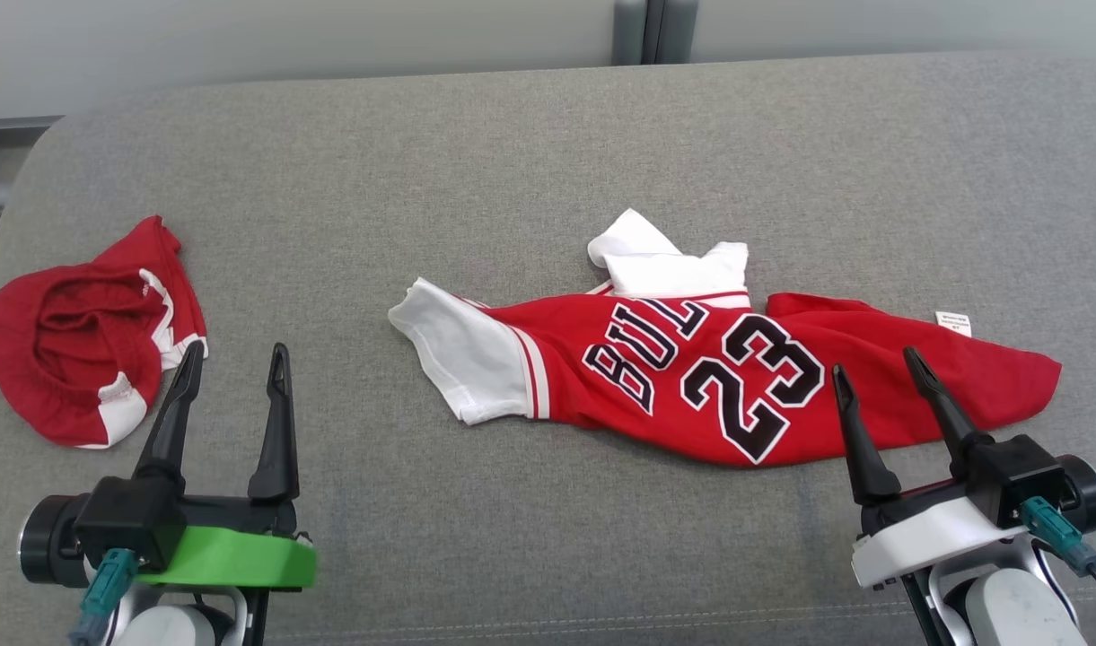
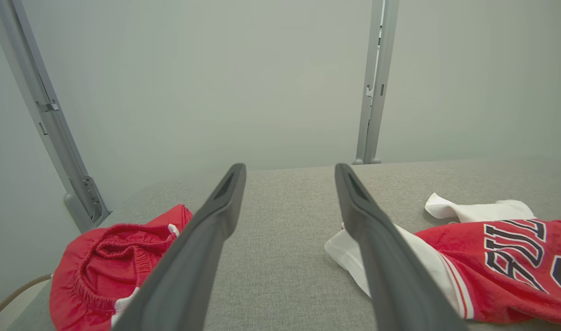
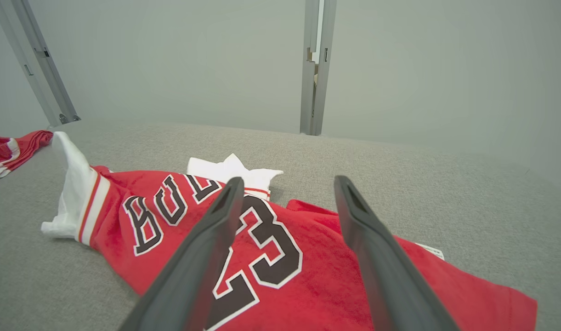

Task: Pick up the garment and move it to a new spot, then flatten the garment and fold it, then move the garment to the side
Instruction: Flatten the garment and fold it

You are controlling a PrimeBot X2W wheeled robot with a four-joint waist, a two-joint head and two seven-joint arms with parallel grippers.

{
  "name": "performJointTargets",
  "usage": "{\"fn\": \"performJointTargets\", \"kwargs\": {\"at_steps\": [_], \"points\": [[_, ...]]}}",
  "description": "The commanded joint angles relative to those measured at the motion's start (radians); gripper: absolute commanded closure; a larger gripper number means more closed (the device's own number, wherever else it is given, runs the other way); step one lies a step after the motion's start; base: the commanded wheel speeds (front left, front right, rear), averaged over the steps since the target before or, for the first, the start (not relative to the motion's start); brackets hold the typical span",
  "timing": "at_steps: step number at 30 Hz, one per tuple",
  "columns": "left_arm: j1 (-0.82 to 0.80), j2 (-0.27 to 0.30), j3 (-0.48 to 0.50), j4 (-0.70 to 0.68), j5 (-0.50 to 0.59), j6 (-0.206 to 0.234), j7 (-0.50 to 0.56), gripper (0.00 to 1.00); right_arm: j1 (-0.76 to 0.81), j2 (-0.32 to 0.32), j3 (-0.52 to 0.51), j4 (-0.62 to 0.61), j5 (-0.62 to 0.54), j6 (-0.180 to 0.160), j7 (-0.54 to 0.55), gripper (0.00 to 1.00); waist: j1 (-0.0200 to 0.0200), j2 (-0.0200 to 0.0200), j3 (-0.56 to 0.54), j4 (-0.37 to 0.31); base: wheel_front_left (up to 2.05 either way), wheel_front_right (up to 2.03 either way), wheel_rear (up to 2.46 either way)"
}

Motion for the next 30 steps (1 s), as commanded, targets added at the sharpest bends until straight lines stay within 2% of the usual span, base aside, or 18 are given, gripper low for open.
{"fn": "performJointTargets", "kwargs": {"at_steps": [1, 13, 17, 30], "points": [[0.019, -0.002, 0.006, 0.008, 0.013, -0.011, -0.003, 0.0, 0.018, 0.001, 0.001, -0.008, -0.008, -0.001, 0.006, 0.0, 0.0, 0.0, -0.008, -0.007, 0.0, 0.0, 0.0], [0.026, -0.023, 0.031, 0.022, 0.062, -0.047, -0.003, 0.0, 0.03, 0.01, -0.009, -0.026, -0.003, -0.001, 0.021, 0.0, 0.0, 0.0, -0.019, -0.002, 0.0, 0.0, 0.0], [0.014, -0.029, 0.03, 0.035, 0.076, -0.059, -0.003, 0.0, 0.026, -0.005, 0.0, -0.027, -0.004, -0.001, 0.032, 0.0, 0.0, 0.0, -0.014, 0.014, 0.0, 0.0, 0.0], [-0.039, -0.098, 0.014, 0.071, 0.1, -0.11, -0.003, 0.0, 0.013, -0.237, 0.201, 0.109, -0.094, -0.002, 0.159, 0.0, 0.0, 0.0, 0.037, 0.105, 0.0, 0.0, 0.0]]}}
